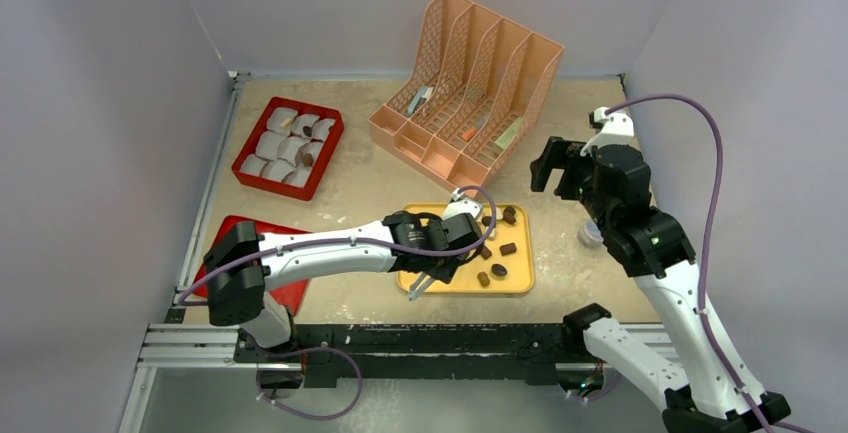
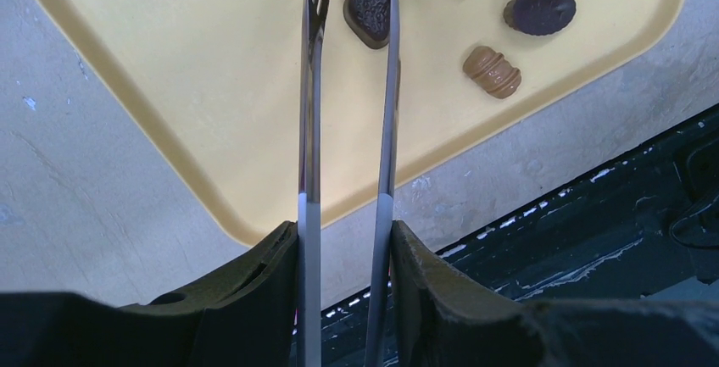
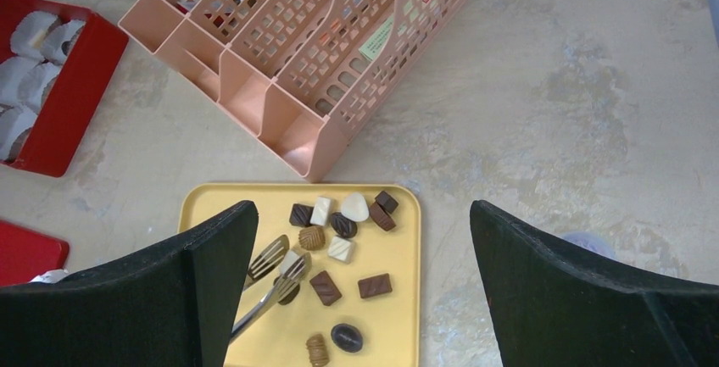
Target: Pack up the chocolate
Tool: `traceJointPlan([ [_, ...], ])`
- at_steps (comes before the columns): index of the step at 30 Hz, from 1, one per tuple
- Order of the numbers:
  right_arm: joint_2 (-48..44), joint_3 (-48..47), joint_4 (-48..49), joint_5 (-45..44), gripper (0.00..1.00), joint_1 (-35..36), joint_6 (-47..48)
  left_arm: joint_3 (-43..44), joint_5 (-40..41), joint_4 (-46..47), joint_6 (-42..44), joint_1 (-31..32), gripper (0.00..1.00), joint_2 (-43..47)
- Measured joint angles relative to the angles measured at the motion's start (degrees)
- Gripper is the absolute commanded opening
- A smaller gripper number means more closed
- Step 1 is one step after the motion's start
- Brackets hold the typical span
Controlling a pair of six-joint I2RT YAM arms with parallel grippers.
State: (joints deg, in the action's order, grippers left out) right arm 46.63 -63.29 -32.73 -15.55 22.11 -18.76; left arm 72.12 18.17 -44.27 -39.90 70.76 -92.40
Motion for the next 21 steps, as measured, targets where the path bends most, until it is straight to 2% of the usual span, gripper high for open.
traceJointPlan([
  [3, -0.2, 0.0, 0.0, 0.0, 0.97, 0.0, 0.0, 0.0, 0.5, 0.0, 0.0, 0.0, 0.28, 0.0],
  [6, -0.3, 0.0, 0.0, 0.0, 0.97, 0.0, 0.0, 0.1, 1.2, 0.0, 0.0, 0.0, 0.27, 0.0],
  [21, -0.3, 0.9, 0.0, 0.0, 0.97, 0.0, 0.0, 1.5, 6.8, -1.6, -1.0, -1.5, 0.26, 4.1],
])
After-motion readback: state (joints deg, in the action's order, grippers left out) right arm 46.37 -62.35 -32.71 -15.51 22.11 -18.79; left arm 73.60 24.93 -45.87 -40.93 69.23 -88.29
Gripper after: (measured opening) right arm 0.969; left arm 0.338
